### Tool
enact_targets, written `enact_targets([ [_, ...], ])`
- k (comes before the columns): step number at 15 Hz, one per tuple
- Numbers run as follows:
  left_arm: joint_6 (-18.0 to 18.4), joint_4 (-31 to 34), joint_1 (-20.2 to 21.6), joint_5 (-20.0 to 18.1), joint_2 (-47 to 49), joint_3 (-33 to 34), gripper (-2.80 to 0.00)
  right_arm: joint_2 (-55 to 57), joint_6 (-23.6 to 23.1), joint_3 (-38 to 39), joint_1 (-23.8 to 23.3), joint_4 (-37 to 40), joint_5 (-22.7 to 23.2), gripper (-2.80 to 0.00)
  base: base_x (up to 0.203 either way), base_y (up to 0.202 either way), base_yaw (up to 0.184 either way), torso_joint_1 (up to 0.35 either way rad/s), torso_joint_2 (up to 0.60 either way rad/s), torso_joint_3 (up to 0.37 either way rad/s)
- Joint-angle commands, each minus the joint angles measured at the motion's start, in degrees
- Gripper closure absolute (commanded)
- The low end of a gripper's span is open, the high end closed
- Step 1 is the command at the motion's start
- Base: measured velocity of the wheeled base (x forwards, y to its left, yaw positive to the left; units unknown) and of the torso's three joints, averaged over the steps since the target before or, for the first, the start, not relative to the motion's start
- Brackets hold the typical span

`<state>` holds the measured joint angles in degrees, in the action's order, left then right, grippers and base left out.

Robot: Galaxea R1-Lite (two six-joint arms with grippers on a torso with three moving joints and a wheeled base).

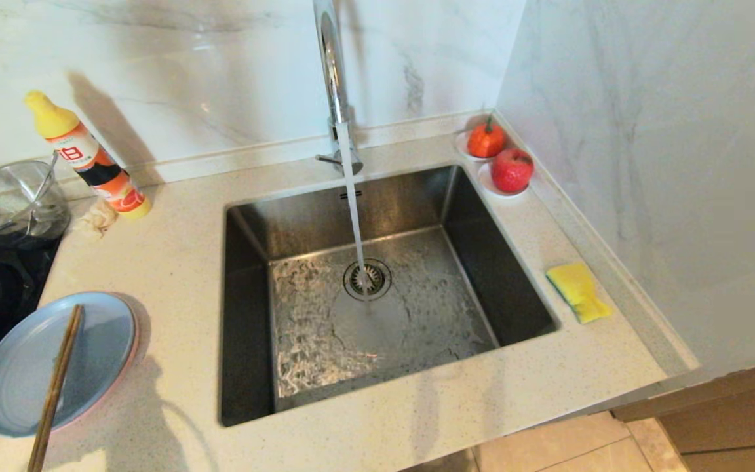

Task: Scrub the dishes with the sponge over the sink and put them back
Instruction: Turn on the faucet, then rinse the chopsticks

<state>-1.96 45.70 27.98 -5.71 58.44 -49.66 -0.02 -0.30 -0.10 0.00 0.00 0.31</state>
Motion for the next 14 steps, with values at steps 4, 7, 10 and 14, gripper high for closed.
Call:
enact_targets([
  [4, -1.1, -0.2, 3.8, -1.8, 10.5, 1.1, -2.8, 0.0, -0.1, 0.0, 0.0, 0.0, 0.0, 0.0, 0.0, 0.0, 0.0, 0.0, 0.0, 0.0],
  [7, -3.8, 0.0, 3.8, -1.9, 12.2, 1.9, -2.8, 0.0, 0.0, 0.0, 0.0, 0.0, 0.0, 0.0, 0.0, 0.0, 0.0, 0.0, 0.0, 0.0],
  [10, -4.6, 0.0, 5.3, -1.7, 14.6, 2.0, -2.8, 0.0, -0.1, 0.0, 0.0, 0.0, 0.0, 0.0, 0.0, 0.0, 0.0, 0.0, 0.0, 0.0],
  [14, -6.4, 0.0, 6.1, -1.8, 17.9, 2.9, -2.8, 0.0, 0.0, 0.1, 0.0, 0.0, 0.0, 0.0, 0.0, 0.0, 0.0, 0.0, 0.0, 0.0],
])
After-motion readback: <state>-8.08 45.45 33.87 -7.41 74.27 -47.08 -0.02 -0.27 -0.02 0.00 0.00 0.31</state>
